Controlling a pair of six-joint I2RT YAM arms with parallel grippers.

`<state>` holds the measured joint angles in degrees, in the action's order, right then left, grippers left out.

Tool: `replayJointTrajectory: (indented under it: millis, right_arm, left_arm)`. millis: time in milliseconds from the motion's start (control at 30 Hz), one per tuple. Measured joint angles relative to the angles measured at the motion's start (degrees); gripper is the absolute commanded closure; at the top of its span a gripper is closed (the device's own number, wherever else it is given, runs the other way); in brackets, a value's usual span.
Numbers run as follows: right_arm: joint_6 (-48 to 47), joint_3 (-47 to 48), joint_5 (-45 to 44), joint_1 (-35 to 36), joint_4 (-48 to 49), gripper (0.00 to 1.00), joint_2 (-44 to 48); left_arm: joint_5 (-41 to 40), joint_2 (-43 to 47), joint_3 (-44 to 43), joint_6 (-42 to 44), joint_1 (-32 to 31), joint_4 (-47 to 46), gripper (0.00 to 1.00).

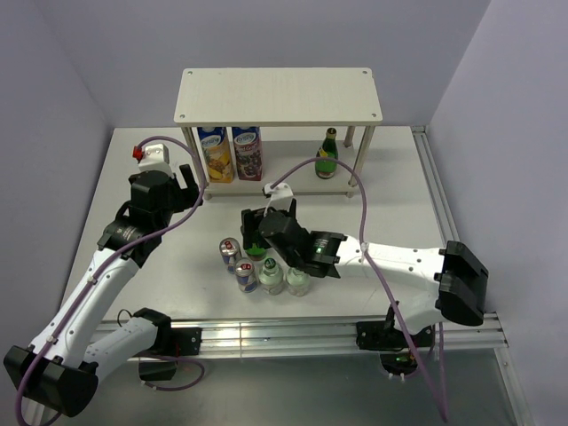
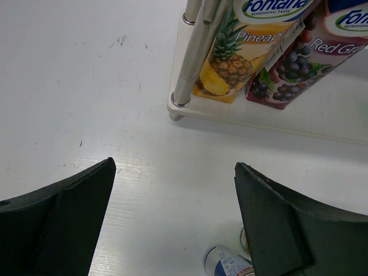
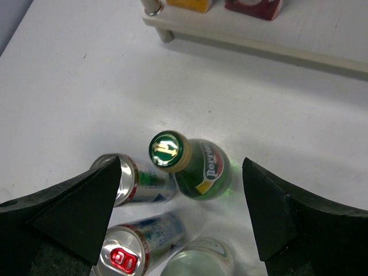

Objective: Place and organize the beverage onto the shelf

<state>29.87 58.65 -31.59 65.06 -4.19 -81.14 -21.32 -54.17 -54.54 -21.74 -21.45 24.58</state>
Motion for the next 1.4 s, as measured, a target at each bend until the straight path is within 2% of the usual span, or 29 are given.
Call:
replayJointTrajectory:
  millis: [267,533,600,733,767,833,967,1067,1400]
  right_arm:
    - [1.2,0.0,-0.8,2.3,0.7,0.1,-3.5]
    - [-0.9,-2.0,-8.8,2.3,8.5,0.15,-9.9]
    - [-2.1,-2.1,-11.0,2.3,11.4,0.21,-11.8]
    - [-3.9,-2.1,-14.1,2.3,16.0,0.42,-14.3]
    - [-4.2,-2.1,-14.6,2.3,17.2,0.59,-14.6]
    - [-5.4,-2.0,-16.1,2.4,18.5,0.76,-15.0]
    - [-5.7,-2.0,-17.6,2.4,19.2,0.93,-15.4]
    - [-5.8,-2.0,-18.2,2.4,19.2,1.0,-15.4]
    - [-8.8,-2.0,-20.8,1.8,16.3,1.0,-14.1]
  left_arm:
    - [0.0,0.0,0.0,0.0,0.0,0.0,0.09]
    - [0.1,0.0,0.0,0.0,0.0,0.0,0.09]
    - [0.3,0.0,0.0,0.0,0.0,0.0,0.09]
    - [0.5,0.0,0.0,0.0,0.0,0.0,0.09]
    - [0.5,-0.1,0.0,0.0,0.0,0.0,0.09]
    - [0.5,-0.1,0.0,0.0,0.0,0.0,0.09]
    - [0.5,-0.1,0.0,0.0,0.0,0.0,0.09]
    - [0.5,-0.1,0.0,0.0,0.0,0.0,0.09]
    - [0.5,-0.3,0.0,0.0,0.0,0.0,0.09]
